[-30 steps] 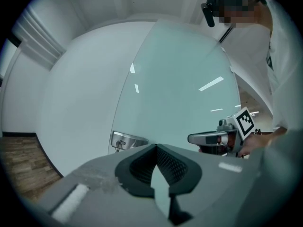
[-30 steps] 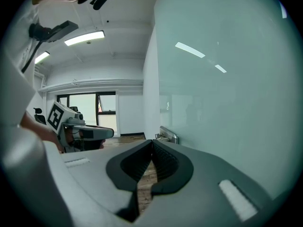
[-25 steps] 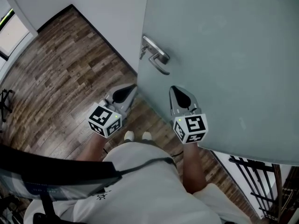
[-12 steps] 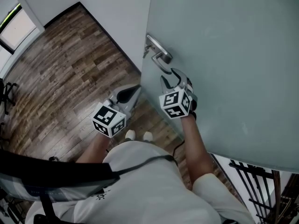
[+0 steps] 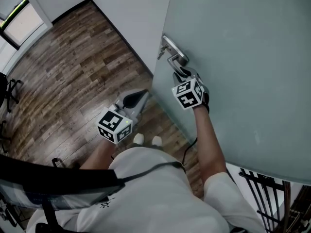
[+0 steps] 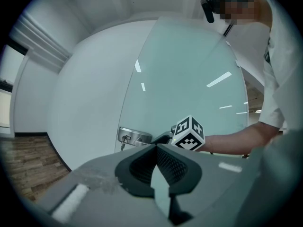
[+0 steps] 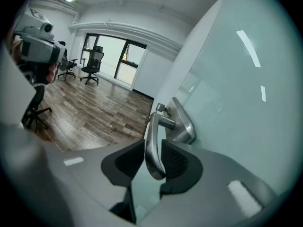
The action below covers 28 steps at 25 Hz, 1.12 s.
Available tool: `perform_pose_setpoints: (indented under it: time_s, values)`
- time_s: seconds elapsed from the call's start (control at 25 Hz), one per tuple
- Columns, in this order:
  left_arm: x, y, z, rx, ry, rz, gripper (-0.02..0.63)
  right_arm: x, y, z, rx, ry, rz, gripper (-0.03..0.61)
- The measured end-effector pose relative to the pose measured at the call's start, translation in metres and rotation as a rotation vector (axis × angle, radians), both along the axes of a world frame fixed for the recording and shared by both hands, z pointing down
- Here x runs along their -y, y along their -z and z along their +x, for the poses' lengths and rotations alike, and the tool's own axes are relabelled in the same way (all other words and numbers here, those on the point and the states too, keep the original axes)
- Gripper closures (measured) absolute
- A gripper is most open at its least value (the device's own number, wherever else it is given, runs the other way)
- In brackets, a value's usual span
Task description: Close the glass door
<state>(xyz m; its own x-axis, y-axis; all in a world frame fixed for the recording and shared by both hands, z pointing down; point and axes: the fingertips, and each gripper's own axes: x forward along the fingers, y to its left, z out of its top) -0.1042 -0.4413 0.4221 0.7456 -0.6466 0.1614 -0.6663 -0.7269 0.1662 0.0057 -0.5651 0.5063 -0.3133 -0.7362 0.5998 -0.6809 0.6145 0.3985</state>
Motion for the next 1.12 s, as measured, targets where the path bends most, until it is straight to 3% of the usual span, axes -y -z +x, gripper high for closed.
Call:
perform_pose_setpoints:
  time_s: [0.32,1.12]
  values:
    - [-0.004,-0.005,-0.015,-0.004,-0.010,-0.004,0.608,-0.006,-0.007,-0.003,-0.042,0.049,-0.065,0.494]
    - [-0.009,-0.004,-0.051,-0.026,-0.033,-0.001,0.608,-0.028,-0.005,-0.018,-0.063,0.058,-0.077,0.497]
